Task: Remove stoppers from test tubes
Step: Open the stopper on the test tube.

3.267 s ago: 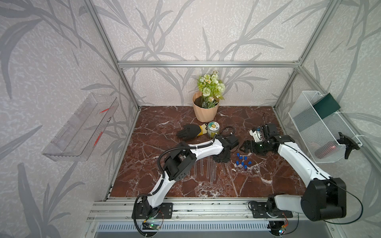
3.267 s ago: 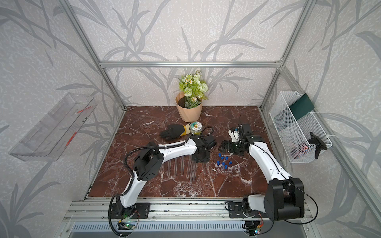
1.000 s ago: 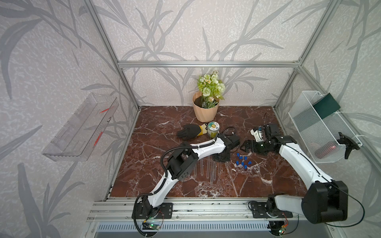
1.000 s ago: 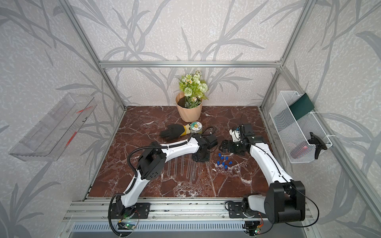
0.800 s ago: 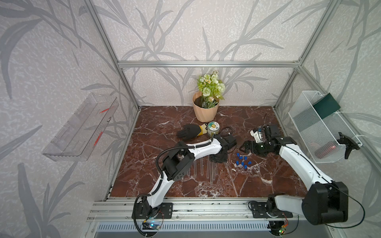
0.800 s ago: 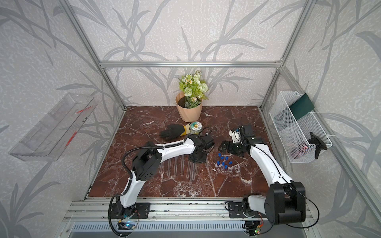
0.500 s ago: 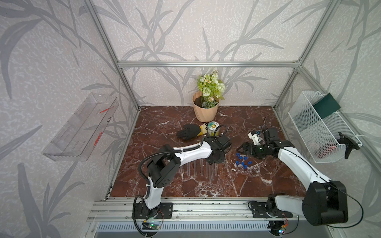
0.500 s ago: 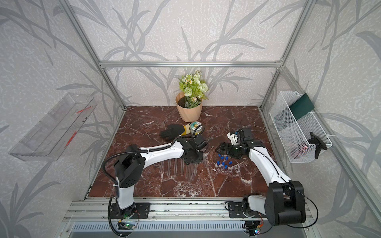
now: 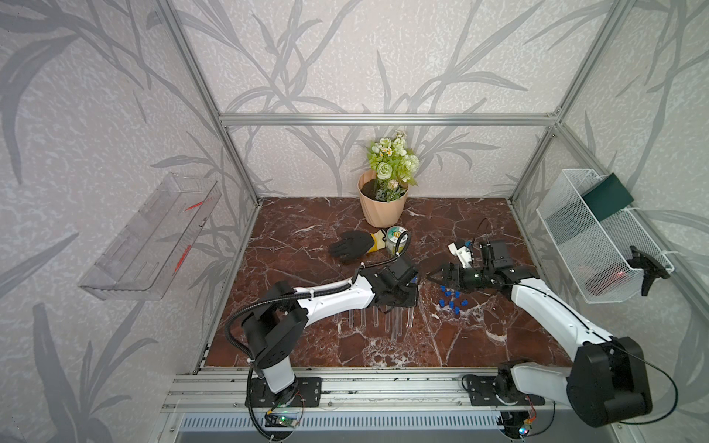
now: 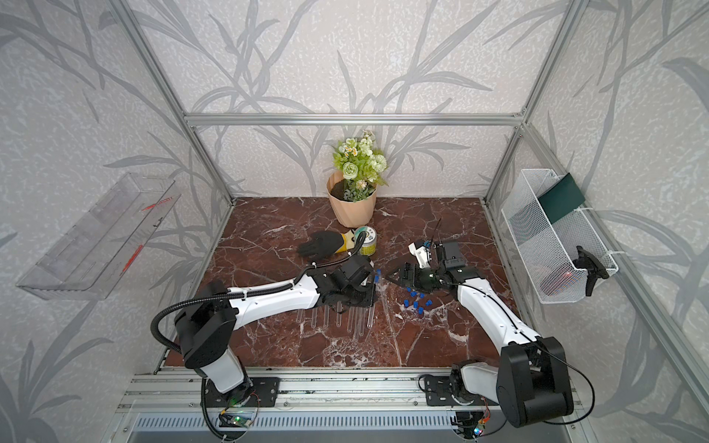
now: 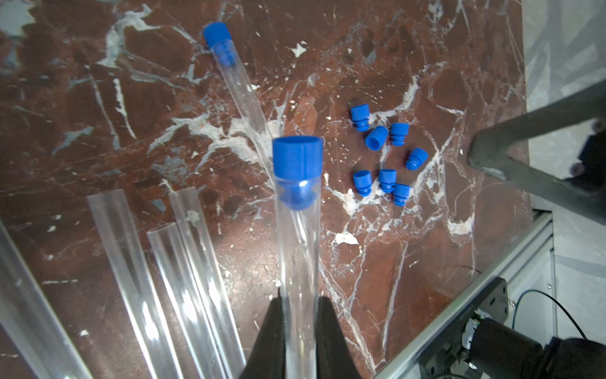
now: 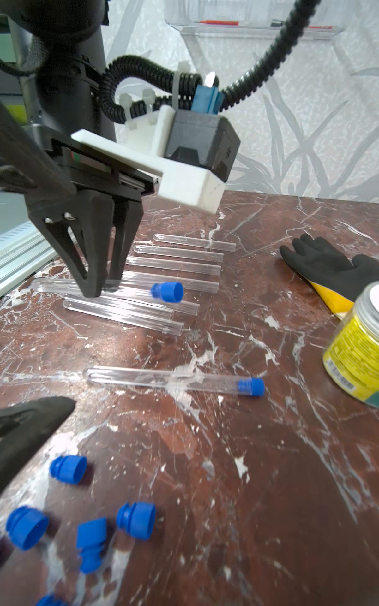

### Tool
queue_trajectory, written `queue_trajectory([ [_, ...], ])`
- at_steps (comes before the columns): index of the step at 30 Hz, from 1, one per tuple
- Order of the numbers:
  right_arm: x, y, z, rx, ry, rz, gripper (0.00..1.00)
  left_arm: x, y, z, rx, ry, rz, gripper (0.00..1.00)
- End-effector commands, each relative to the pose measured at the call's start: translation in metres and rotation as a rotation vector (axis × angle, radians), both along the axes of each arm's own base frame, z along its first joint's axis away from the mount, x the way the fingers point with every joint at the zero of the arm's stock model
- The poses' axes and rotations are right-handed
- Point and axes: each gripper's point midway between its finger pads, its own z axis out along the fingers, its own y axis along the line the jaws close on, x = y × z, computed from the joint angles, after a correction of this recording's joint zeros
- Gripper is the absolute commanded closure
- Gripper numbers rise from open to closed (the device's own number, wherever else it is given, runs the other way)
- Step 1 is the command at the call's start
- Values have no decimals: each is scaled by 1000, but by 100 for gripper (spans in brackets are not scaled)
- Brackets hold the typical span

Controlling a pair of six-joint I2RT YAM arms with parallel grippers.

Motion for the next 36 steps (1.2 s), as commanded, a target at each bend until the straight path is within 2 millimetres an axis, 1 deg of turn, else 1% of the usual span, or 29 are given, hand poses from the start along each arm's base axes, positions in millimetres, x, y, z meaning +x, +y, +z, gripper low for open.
queue_trajectory([
  [1,1,11,-3,27,8,22,8,-8,-13,27,-106,-41,-61,92],
  [5,3,19,-7,45,22,36,12,-14,-14,31,-133,-41,-72,92],
  [13,8,31,-15,65,40,49,38,-20,-16,33,-139,-43,-90,92],
  [17,8,34,-20,54,50,53,50,-22,-15,35,-140,-45,-94,92],
  [19,8,34,-21,52,53,55,55,-22,-16,35,-142,-44,-97,92],
  [30,7,35,-21,53,51,55,69,-23,-18,34,-149,-40,-95,92],
  [36,12,37,-17,85,47,33,74,-24,-18,35,-148,-42,-92,94],
])
